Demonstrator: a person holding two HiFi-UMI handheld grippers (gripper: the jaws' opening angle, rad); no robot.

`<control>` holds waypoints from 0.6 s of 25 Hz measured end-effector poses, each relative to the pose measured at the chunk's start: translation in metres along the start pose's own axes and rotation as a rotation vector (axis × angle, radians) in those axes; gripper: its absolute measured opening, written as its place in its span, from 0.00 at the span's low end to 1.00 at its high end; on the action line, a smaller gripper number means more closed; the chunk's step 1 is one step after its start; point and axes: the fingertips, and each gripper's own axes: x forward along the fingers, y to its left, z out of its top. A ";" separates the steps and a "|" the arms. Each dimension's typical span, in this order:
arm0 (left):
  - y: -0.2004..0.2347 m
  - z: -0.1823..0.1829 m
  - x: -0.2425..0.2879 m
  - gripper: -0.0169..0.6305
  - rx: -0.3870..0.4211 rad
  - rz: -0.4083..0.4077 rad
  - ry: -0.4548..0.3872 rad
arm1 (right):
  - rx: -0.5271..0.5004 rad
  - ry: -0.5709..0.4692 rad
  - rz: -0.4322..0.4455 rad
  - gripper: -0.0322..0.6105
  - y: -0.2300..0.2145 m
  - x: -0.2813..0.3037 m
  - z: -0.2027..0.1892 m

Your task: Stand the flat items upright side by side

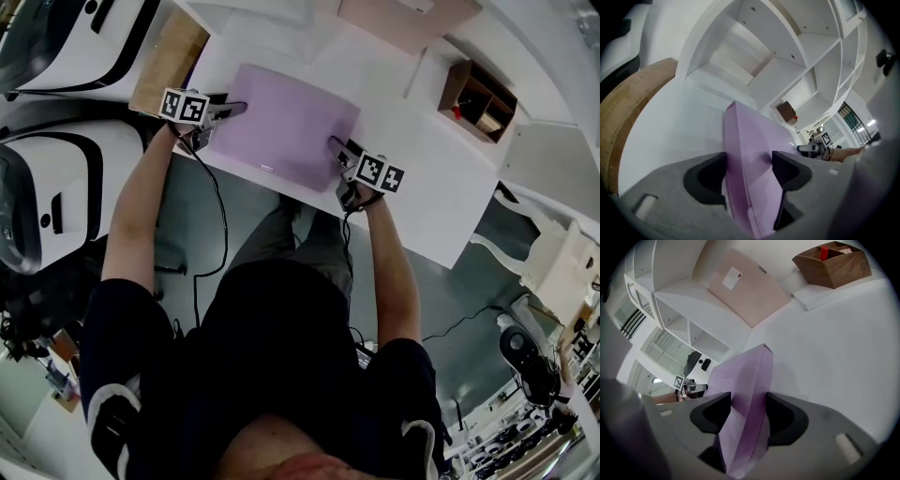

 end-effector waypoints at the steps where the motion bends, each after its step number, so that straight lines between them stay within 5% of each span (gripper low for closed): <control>1: 0.000 0.000 0.000 0.51 0.002 0.007 0.001 | 0.003 0.004 -0.005 0.41 0.000 0.000 0.000; 10: -0.010 -0.003 -0.003 0.50 0.019 0.043 -0.031 | -0.019 -0.039 -0.019 0.38 -0.001 -0.007 0.006; 15: -0.026 0.001 -0.006 0.50 0.026 0.046 -0.110 | -0.124 -0.076 -0.058 0.38 0.009 -0.029 0.028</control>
